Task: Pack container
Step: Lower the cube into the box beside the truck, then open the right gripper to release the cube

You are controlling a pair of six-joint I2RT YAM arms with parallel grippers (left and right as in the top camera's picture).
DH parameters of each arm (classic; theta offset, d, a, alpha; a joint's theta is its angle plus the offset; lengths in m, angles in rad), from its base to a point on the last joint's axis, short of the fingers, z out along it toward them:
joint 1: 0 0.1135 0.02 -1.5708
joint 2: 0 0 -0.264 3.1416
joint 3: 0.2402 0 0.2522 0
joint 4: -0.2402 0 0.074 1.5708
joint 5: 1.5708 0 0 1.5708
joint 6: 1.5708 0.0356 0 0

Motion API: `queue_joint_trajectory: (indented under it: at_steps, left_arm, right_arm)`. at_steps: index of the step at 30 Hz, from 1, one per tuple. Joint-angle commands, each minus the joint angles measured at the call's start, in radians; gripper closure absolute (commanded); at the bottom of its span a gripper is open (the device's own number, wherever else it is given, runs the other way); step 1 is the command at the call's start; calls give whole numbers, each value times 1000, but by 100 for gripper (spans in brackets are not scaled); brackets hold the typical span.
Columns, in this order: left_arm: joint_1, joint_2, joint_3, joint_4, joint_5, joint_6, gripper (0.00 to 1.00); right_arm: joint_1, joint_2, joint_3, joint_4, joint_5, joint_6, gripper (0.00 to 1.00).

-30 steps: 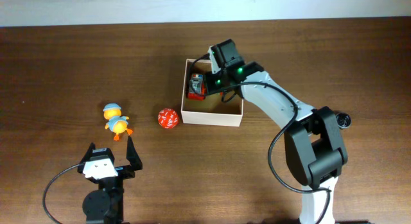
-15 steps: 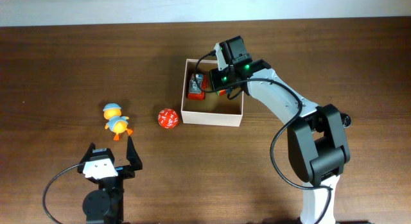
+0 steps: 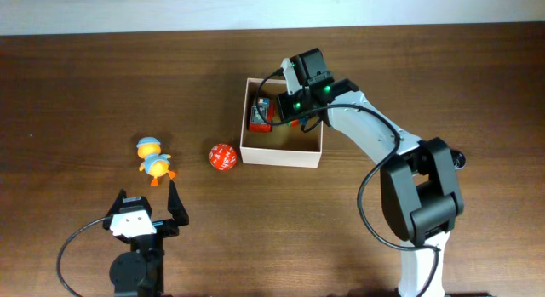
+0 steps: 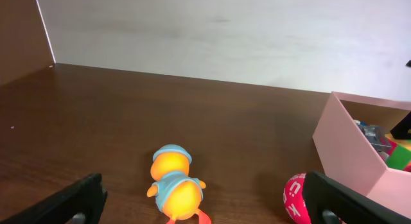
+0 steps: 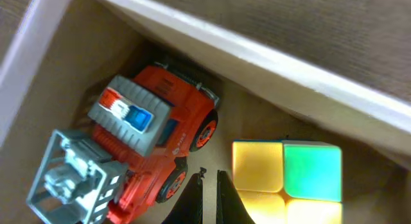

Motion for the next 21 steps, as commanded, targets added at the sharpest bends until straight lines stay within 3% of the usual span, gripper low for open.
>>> queue_joint_trajectory:
  at_steps: [1,21]
  left_arm:
    - [5,-6,-6,3,17,16,1]
    - [5,-6,-6,3,17,16,1]
  right_arm:
    - [-2,39,21,2,-33,-18,95]
    - [-3,42,21,55,101,35,95]
